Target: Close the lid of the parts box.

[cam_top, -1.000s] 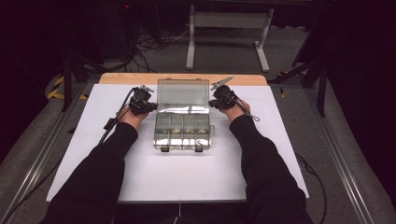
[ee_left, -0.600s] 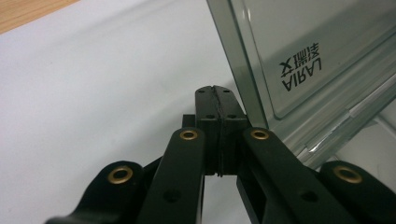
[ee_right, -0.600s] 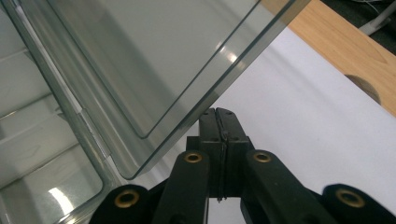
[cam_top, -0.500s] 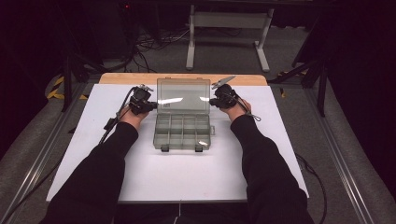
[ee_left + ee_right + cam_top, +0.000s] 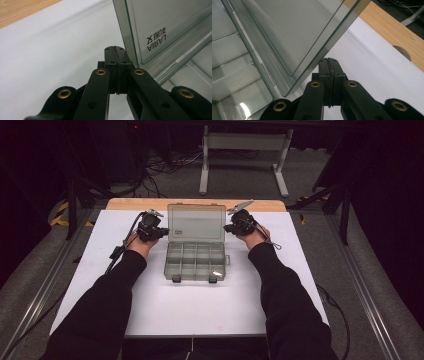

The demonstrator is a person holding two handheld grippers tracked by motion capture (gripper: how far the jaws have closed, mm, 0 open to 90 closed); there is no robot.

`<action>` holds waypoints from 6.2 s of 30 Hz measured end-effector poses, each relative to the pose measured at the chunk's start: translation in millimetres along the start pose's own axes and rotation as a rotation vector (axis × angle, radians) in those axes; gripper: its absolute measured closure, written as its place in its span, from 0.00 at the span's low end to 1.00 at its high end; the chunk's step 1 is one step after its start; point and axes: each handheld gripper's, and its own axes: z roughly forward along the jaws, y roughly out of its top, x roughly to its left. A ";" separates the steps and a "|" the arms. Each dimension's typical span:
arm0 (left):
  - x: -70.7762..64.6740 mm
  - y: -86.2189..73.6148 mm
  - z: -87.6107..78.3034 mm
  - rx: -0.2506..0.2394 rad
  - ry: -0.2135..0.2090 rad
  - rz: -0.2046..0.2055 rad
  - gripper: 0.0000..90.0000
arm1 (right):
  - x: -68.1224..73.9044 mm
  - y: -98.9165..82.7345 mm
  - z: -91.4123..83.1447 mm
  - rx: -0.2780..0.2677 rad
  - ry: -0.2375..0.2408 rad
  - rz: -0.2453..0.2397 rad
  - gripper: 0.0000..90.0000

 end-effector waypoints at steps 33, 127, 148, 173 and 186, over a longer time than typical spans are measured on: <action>-4.2 -10.0 -20.7 -0.015 -0.072 0.060 1.00 | 17.0 -2.1 -24.4 -0.055 0.047 -0.062 1.00; -53.8 -33.7 -80.8 0.069 -0.357 0.252 0.99 | 100.4 -28.0 -69.2 0.014 0.272 -0.157 1.00; -57.7 -35.4 -76.1 0.133 -0.391 0.263 0.98 | 105.0 -28.6 -64.9 0.048 0.300 -0.156 1.00; -63.7 -37.4 -69.4 0.175 -0.328 0.284 0.99 | 110.1 -28.8 -60.7 0.080 0.278 -0.180 1.00; -65.3 -38.0 -68.4 0.191 -0.306 0.302 0.99 | 113.8 -29.5 -61.5 0.078 0.256 -0.204 1.00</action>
